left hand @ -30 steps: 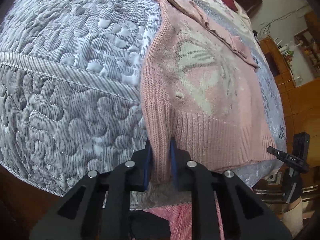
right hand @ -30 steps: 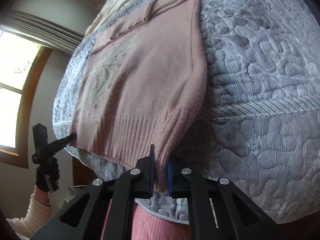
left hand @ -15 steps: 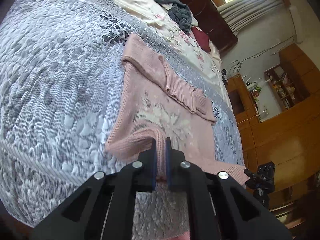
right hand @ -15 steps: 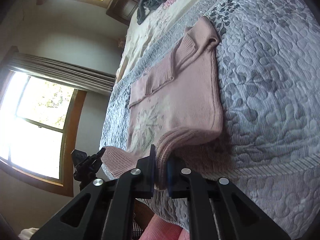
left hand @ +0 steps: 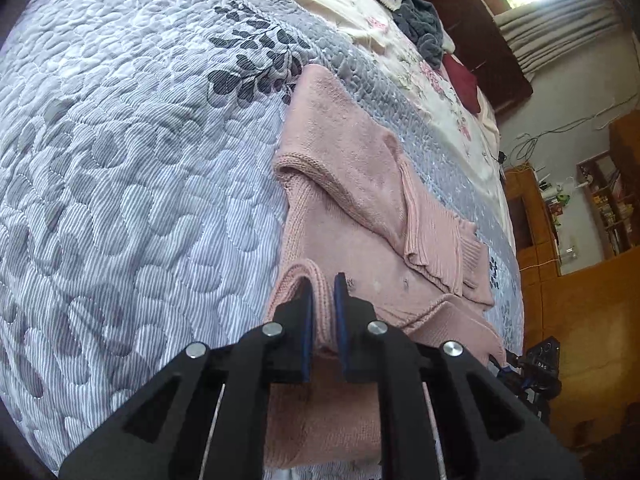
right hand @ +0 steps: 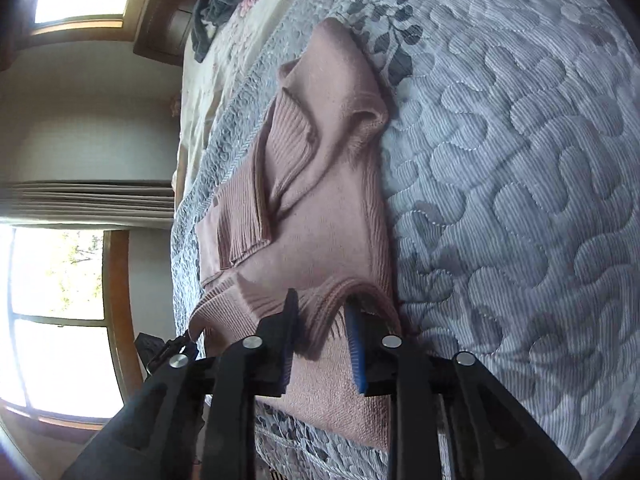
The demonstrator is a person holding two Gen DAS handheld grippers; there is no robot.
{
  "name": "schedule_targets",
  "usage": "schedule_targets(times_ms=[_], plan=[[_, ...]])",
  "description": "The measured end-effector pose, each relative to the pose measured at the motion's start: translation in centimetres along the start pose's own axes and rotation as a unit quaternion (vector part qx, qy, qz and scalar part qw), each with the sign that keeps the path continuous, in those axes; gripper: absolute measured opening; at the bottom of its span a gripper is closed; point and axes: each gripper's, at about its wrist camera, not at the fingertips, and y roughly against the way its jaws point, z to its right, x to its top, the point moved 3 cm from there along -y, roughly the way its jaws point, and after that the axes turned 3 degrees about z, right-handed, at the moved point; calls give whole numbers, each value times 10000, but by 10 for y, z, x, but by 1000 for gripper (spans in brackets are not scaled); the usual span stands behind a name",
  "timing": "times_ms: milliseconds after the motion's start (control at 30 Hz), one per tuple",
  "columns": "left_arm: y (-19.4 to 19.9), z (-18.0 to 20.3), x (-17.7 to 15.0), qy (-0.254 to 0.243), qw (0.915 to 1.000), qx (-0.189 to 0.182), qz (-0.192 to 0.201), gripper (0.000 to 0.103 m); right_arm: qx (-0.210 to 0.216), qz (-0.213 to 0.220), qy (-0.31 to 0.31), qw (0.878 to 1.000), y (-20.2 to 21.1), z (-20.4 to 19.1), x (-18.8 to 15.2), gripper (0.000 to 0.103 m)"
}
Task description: Fold small clothes
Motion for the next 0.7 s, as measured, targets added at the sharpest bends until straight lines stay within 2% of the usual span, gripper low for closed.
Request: schedule_targets(times_ms=[100,167,200,233,333,400,467,533,633,700], plan=[[7,-7,0,243,9994,-253,59,14,72,190,150,9997,14,1,4,43],[13,-9,-2,269,9992,-273,121,19,-65,242,343,9991,22,1,4,45],[18,-11,-1,258,9991,-180,273,31,-152,223,456,9986,25,0,2,45],[25,-13,1,267,9986,-123,429,38,-269,214,590,9977,28,-1,0,45],[40,-18,9,303,9972,-135,665,38,-564,202,1099,9921,33,-12,-4,45],[43,-15,11,73,9978,-33,652,38,-677,196,1471,9866,32,-24,-7,46],[39,-6,10,-276,9983,63,506,40,-772,158,1795,9806,23,-39,-8,52],[30,7,8,-694,9967,192,367,48,-952,88,2102,9730,9,-51,-9,56],[12,23,3,-1316,9901,450,181,50,-1298,-74,2454,9607,-13,-61,-13,58],[-2,32,1,-1728,9829,642,39,50,-1570,-163,2686,9502,-28,-65,-14,58]])
